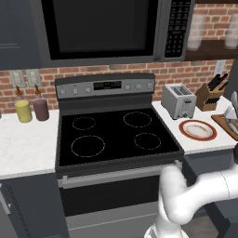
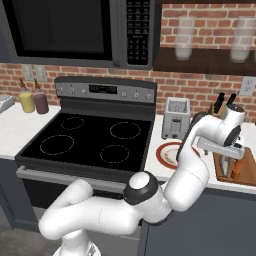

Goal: Pick up the knife from the drawer and place it on the cutting board. Then place the meat from the plate to the cutting board.

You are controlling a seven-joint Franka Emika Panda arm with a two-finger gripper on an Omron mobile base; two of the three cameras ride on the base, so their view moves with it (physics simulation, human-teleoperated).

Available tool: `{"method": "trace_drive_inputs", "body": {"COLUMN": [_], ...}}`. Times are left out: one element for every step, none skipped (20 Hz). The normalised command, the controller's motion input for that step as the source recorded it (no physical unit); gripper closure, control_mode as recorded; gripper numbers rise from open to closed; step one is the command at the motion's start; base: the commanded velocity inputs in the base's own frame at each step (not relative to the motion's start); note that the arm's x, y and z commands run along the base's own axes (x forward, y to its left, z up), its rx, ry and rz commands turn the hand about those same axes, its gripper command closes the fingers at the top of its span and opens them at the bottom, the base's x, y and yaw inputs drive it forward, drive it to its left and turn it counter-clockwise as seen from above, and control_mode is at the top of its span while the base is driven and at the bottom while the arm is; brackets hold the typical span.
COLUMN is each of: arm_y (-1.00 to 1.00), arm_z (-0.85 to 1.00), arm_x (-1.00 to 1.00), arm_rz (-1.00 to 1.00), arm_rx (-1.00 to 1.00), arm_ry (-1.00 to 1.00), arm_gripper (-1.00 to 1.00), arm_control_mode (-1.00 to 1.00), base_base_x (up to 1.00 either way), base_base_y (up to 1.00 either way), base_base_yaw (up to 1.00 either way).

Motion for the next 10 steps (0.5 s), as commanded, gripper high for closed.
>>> {"method": "trace_drive_inputs", "body": {"arm_y": [0.64,0.62,0.62,0.61,0.53,0.37,0.44,0.49,0.54,0.63], "arm_z": [0.29,0.41,0.49,0.66,0.80,0.88,0.94,1.00,1.00,0.94], "arm_x": [-0.77,-0.79,-0.80,-0.85,-0.81,-0.79,-0.74,-0.73,-0.69,-0.69], "arm_rz": [0.09,0.09,0.08,0.07,0.06,0.08,0.08,0.07,0.07,0.05], "arm_rx": [0.00,0.00,0.00,0.00,0.00,0.00,-0.03,-0.06,-0.08,-0.10], "arm_ry": [0.00,0.00,0.00,0.00,0.03,0.07,0.10,0.12,0.12,0.08], "arm_gripper": [-1.00,-1.00,-1.00,-1.00,-1.00,-1.00,-1.00,-1.00,-1.00,-1.00], "arm_control_mode": [-1.00,-1.00,-1.00,-1.00,-1.00,-1.00,-1.00,-1.00,-1.00,-1.00], "base_base_x": [0.00,0.00,0.00,0.00,0.00,0.00,0.00,0.00,0.00,0.00], "base_base_y": [0.00,0.00,0.00,0.00,0.00,0.00,0.00,0.00,0.00,0.00], "base_base_yaw": [0.00,0.00,0.00,0.00,0.00,0.00,0.00,0.00,0.00,0.00]}}
